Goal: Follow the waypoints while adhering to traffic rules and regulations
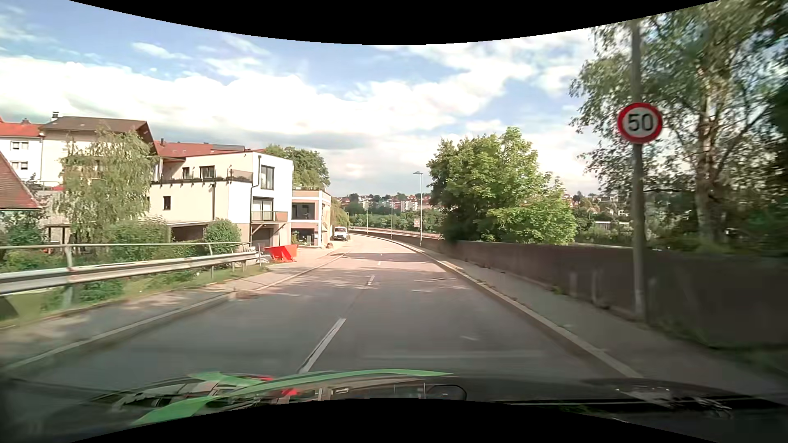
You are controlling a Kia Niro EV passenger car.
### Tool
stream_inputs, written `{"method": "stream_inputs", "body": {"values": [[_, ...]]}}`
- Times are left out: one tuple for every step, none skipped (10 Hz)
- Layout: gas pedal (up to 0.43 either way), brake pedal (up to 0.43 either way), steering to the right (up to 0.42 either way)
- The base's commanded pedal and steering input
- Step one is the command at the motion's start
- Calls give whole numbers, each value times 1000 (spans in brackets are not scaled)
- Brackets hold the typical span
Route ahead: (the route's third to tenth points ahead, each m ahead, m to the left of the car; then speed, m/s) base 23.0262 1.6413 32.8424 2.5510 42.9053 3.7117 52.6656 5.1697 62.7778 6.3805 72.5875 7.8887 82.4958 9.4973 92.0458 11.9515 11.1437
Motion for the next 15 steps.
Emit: {"method": "stream_inputs", "body": {"values": [[110,0,-15],[110,0,-15],[118,0,-15],[118,0,-15],[118,0,-15],[130,0,-15],[130,0,-15],[130,0,-15],[130,0,-15],[130,0,-14],[130,0,-14],[130,0,-14],[130,0,-14],[130,0,-14],[130,0,-13]]}}
